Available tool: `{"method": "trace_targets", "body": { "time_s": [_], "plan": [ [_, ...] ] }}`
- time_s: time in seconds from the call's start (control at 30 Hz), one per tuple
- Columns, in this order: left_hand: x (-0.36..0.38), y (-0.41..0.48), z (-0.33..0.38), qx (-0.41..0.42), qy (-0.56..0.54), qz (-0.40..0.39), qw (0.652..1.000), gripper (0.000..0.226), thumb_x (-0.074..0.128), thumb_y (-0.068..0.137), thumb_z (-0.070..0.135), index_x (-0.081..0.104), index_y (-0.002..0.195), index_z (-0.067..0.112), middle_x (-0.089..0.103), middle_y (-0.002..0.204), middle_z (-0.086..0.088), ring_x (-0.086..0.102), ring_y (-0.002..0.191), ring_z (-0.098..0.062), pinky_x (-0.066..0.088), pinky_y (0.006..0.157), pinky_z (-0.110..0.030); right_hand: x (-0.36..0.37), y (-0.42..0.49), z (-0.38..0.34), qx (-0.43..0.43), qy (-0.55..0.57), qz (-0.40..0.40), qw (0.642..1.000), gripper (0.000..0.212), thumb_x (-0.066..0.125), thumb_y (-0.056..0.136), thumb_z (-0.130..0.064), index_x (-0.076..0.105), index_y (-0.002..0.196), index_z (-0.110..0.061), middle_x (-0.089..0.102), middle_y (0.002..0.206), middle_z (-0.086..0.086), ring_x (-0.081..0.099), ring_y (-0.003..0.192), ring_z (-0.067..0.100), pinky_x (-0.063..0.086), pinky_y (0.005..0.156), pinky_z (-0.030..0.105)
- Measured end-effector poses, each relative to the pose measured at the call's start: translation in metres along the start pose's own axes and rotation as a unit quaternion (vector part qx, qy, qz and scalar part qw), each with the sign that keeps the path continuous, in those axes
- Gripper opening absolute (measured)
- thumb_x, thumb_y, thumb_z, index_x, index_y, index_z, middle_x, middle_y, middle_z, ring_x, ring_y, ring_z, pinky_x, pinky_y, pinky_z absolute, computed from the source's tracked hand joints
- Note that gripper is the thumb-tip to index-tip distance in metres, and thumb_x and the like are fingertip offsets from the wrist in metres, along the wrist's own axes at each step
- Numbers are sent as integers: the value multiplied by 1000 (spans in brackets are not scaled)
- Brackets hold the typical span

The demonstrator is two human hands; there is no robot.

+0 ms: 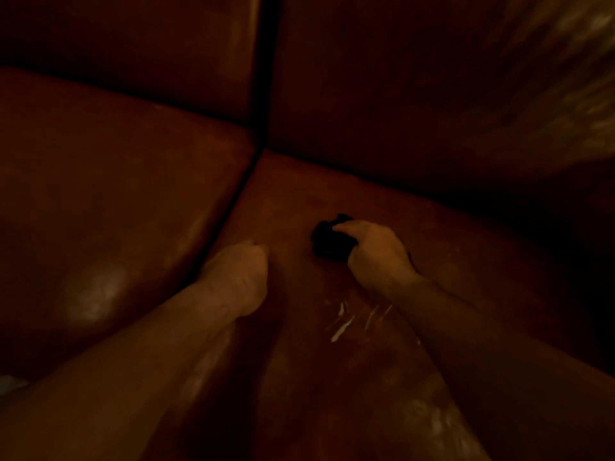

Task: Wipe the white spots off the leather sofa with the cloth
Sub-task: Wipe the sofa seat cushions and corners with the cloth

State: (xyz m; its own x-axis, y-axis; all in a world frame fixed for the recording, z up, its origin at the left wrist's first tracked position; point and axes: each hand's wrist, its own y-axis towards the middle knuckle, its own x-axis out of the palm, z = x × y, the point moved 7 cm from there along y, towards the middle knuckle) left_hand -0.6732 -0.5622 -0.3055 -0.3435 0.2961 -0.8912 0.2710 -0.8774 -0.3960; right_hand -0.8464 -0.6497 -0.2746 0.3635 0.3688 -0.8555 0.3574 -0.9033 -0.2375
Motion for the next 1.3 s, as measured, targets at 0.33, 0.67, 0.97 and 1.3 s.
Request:
{"method": "trace_targets", "body": {
  "time_s": [0.33,0.67,0.97,1.3],
  "plan": [
    [25,-10,-2,-3,7,-36,999,50,52,90,4,44,138,15,42,140,-5,46,124,-29,46,100,-42,56,-61,1,-12,-72,-156,985,60,44,86,7,51,132,-30,42,146,-3,55,116,21,51,91,39],
    [11,-23,23,11,14,-65,998,41,52,92,7,51,132,13,42,143,-8,46,126,-27,45,98,-34,-21,-66,27,-1,-53,-25,998,62,38,84,13,52,132,-25,42,146,-2,37,135,21,34,111,37],
    [51,-22,32,35,8,-13,999,44,58,88,11,49,130,18,46,134,-5,47,120,-29,47,98,-42,47,-79,31,-14,-53,-105,993,67,38,85,11,43,140,-26,35,151,-3,35,135,22,36,107,37],
    [32,-53,37,22,16,0,1000,36,51,90,9,51,125,15,51,128,-7,54,114,-29,50,90,-39,42,-118,25,-29,-15,-216,976,56,40,84,10,62,116,-30,53,130,-1,54,102,21,45,66,25]
  ]
}}
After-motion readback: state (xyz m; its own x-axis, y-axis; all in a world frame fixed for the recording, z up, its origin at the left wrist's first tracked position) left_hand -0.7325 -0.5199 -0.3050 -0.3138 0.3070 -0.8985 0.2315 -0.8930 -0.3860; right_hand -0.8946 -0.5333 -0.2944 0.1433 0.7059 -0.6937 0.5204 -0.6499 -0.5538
